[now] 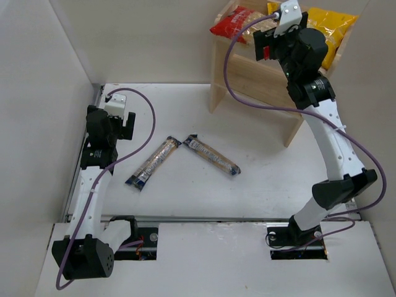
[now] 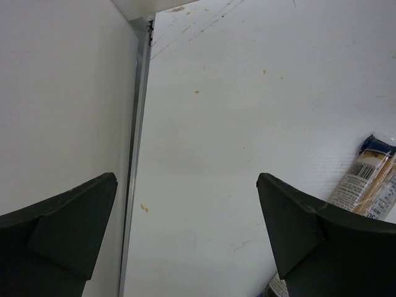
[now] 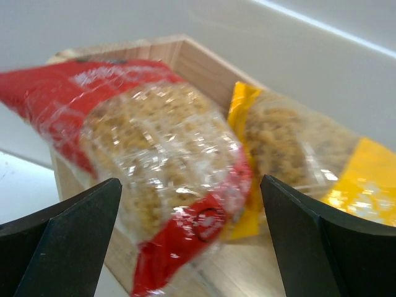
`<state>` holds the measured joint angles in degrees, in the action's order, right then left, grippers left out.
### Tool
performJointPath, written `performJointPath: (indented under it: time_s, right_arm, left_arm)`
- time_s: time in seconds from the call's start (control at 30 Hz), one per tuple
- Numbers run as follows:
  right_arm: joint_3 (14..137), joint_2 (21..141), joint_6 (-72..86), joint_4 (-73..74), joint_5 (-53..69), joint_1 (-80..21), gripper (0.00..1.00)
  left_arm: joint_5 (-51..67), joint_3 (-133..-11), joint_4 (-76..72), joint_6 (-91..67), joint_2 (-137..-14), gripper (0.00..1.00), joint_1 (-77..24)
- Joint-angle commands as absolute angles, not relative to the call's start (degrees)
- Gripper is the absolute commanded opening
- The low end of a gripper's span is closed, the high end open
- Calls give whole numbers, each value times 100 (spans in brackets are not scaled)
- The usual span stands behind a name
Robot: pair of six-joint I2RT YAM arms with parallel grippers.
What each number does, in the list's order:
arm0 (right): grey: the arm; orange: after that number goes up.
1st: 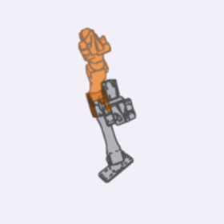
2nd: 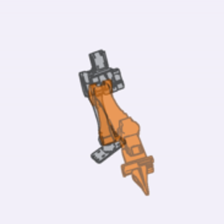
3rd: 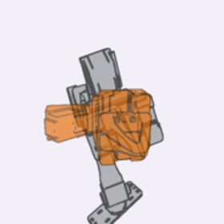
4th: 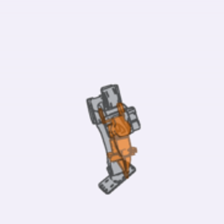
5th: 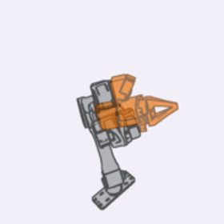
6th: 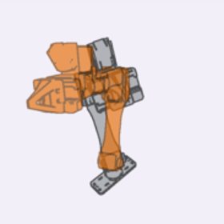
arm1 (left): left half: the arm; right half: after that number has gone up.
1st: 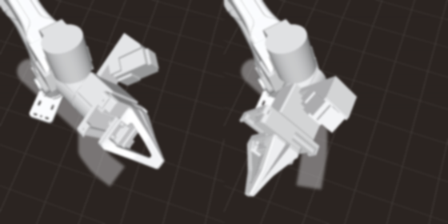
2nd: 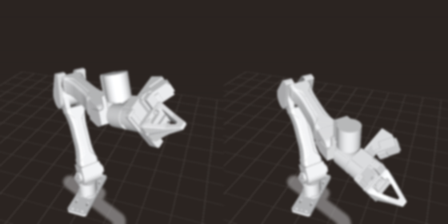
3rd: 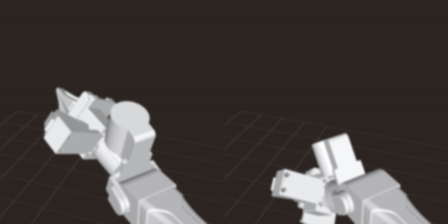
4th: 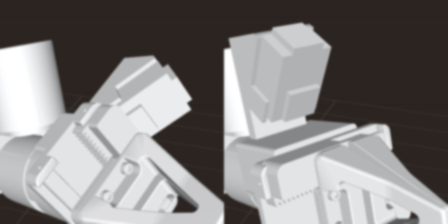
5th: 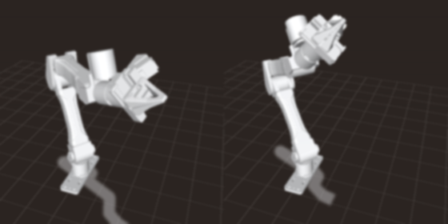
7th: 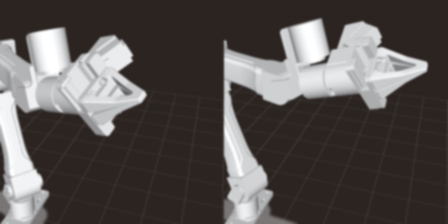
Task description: Place and organize the pasta boxes and bags onto the shelf
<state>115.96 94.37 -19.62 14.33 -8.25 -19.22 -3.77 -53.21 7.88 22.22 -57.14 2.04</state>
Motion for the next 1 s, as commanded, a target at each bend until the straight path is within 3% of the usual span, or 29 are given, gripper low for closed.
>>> performJointPath:
  time_s: [0.0,0.37,0.63,0.8,0.97]
  right_arm:
    - [11637,9027,-2030,1134,-976,-1911,100]
    - [11198,8588,-2162,1178,-520,-2148,100]
    - [9793,7673,-2092,1501,1501,-3281,100]
    - [9028,8365,-1591,3020,1680,-3643,100]
    - [8307,9447,-1607,3463,564,-3879,100]
  left_arm:
    - [-176,-5590,861,2224,-5687,100,172]
    - [-97,-5511,905,2232,-5616,100,154]
    - [-105,-5371,870,2224,-5590,100,233]
    - [-97,-5028,861,2188,-5441,100,356]
    - [-97,-4764,888,2188,-5379,100,418]
